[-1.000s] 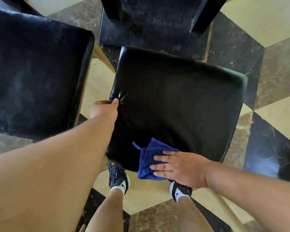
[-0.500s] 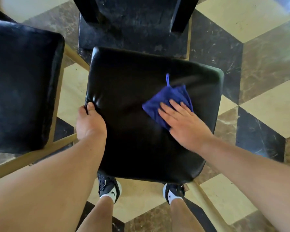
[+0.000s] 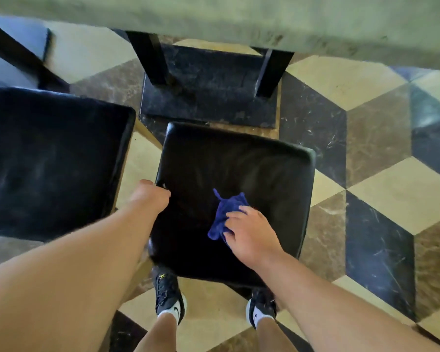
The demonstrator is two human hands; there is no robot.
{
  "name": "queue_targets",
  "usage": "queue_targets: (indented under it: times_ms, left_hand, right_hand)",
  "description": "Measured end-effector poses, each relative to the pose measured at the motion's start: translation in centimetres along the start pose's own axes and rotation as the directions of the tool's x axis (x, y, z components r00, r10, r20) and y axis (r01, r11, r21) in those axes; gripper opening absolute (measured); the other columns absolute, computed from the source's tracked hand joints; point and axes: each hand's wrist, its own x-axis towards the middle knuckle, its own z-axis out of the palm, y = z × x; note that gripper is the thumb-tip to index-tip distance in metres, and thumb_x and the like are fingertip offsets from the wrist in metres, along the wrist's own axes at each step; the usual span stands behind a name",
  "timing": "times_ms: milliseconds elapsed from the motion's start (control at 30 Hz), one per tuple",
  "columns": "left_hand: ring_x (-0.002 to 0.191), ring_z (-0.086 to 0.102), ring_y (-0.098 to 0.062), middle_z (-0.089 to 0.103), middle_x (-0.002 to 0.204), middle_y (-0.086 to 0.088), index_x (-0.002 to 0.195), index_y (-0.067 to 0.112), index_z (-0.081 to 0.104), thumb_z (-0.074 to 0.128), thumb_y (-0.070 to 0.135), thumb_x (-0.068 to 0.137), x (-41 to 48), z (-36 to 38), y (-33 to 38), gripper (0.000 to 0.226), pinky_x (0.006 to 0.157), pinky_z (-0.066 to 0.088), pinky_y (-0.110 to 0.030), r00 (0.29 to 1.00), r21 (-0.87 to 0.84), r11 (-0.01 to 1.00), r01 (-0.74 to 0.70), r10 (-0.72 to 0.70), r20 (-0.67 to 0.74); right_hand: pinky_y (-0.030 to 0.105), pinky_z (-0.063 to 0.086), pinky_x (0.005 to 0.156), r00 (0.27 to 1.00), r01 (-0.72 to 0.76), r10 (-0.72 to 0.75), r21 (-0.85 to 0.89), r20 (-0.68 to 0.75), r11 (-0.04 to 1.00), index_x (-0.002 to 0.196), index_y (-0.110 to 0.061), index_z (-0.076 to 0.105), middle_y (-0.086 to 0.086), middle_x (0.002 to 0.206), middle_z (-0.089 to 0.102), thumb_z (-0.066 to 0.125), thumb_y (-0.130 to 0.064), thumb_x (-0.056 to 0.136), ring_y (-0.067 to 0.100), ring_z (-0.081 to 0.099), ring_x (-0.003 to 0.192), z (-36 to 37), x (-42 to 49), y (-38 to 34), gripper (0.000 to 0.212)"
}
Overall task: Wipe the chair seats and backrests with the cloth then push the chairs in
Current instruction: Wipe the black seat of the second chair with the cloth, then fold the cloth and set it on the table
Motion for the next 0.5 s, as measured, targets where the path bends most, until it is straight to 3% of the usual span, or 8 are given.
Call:
queue_targets:
  times_ms: [33, 100, 167, 233, 333, 367, 433, 500]
  left_hand:
    - [0.114, 0.065, -0.037, 0.066, 0.129, -0.016, 0.147, 0.009, 0.053, 0.074, 0.032, 0.098, -1.2, -0.8, 0.2, 0.058, 0.09, 0.052, -0.041, 0.997, 0.002, 0.998, -0.061, 0.061, 0.057]
    - [0.118, 0.065, -0.035, 0.068, 0.132, -0.015, 0.144, 0.01, 0.061, 0.077, 0.031, 0.097, -4.1, -2.5, 0.6, 0.053, 0.102, 0.051, -0.039, 0.97, 0.018, 0.983, -0.181, 0.175, 0.17]
    - [0.121, 0.065, -0.032, 0.068, 0.133, -0.013, 0.141, 0.011, 0.064, 0.078, 0.03, 0.096, -7.7, -4.9, 1.3, 0.05, 0.102, 0.05, -0.033, 0.929, 0.04, 0.958, -0.283, 0.263, 0.261]
    - [0.12, 0.066, -0.033, 0.069, 0.13, -0.015, 0.139, 0.009, 0.064, 0.078, 0.019, 0.095, -11.5, -8.2, 2.2, 0.047, 0.097, 0.049, -0.032, 0.895, -0.047, 0.942, -0.332, 0.33, 0.299]
    - [0.125, 0.064, -0.036, 0.067, 0.135, -0.019, 0.15, 0.005, 0.051, 0.074, -0.001, 0.093, -17.1, -14.6, 2.9, 0.062, 0.101, 0.052, -0.039, 0.858, -0.335, 0.889, -0.311, 0.415, 0.304]
    - [0.125, 0.064, -0.032, 0.065, 0.138, -0.017, 0.155, 0.006, 0.045, 0.073, -0.002, 0.094, -19.0, -17.0, 3.0, 0.067, 0.095, 0.053, -0.034, 0.841, -0.431, 0.855, -0.289, 0.441, 0.312]
    - [0.117, 0.064, -0.02, 0.063, 0.136, -0.008, 0.158, 0.015, 0.04, 0.077, 0.011, 0.087, -23.0, -21.9, 3.2, 0.08, 0.079, 0.051, -0.022, 0.818, -0.585, 0.771, -0.252, 0.492, 0.296]
    - [0.112, 0.063, -0.017, 0.066, 0.133, -0.004, 0.156, 0.024, 0.045, 0.073, 0.026, 0.073, -26.2, -26.5, 3.1, 0.087, 0.089, 0.049, -0.03, 0.805, -0.695, 0.688, -0.208, 0.524, 0.278]
  right_hand:
    - [0.038, 0.042, 0.107, 0.992, -0.099, 0.111, 0.153, -0.066, 0.983, 0.103, -0.021, 0.075, -0.006, 0.118, 0.07, 0.054, -0.027, 0.095, 0.02, 0.056, 0.119, -1.6, 0.0, -0.9, 0.023]
    - [0.025, 0.046, 0.099, 0.952, -0.223, 0.296, 0.476, -0.082, 0.851, 0.109, -0.027, 0.072, -0.017, 0.111, 0.067, 0.057, -0.026, 0.095, 0.002, 0.058, 0.106, -5.6, -0.4, -3.0, 0.02]
    - [0.013, 0.044, 0.081, 0.928, -0.258, 0.373, 0.699, -0.013, 0.667, 0.105, -0.035, 0.07, -0.023, 0.096, 0.067, 0.053, -0.027, 0.095, -0.003, 0.06, 0.088, -10.3, -1.0, -5.8, 0.021]
    - [0.016, 0.044, 0.073, 0.916, -0.224, 0.398, 0.88, 0.044, 0.418, 0.093, -0.033, 0.07, -0.016, 0.086, 0.069, 0.047, -0.019, 0.094, 0.001, 0.059, 0.079, -15.3, -1.4, -8.9, 0.026]
    - [0.032, 0.048, 0.086, 0.909, -0.141, 0.398, 0.99, 0.124, 0.014, 0.086, -0.026, 0.072, 0.007, 0.097, 0.071, 0.039, -0.013, 0.1, 0.019, 0.063, 0.093, -22.5, -1.9, -13.5, 0.038]
    - [0.039, 0.046, 0.09, 0.908, -0.123, 0.393, 0.989, 0.146, -0.084, 0.089, -0.023, 0.073, 0.011, 0.1, 0.07, 0.038, -0.014, 0.102, 0.024, 0.063, 0.095, -24.7, -2.0, -15.0, 0.038]
    - [0.048, 0.043, 0.095, 0.912, -0.088, 0.379, 0.977, 0.157, -0.194, 0.109, -0.012, 0.07, 0.02, 0.109, 0.067, 0.037, -0.017, 0.103, 0.034, 0.061, 0.101, -29.1, -2.2, -18.2, 0.034]
    - [0.051, 0.045, 0.094, 0.923, -0.052, 0.359, 0.968, 0.14, -0.244, 0.122, -0.006, 0.064, 0.024, 0.116, 0.064, 0.039, -0.02, 0.101, 0.038, 0.061, 0.103, -32.9, -2.4, -21.4, 0.035]
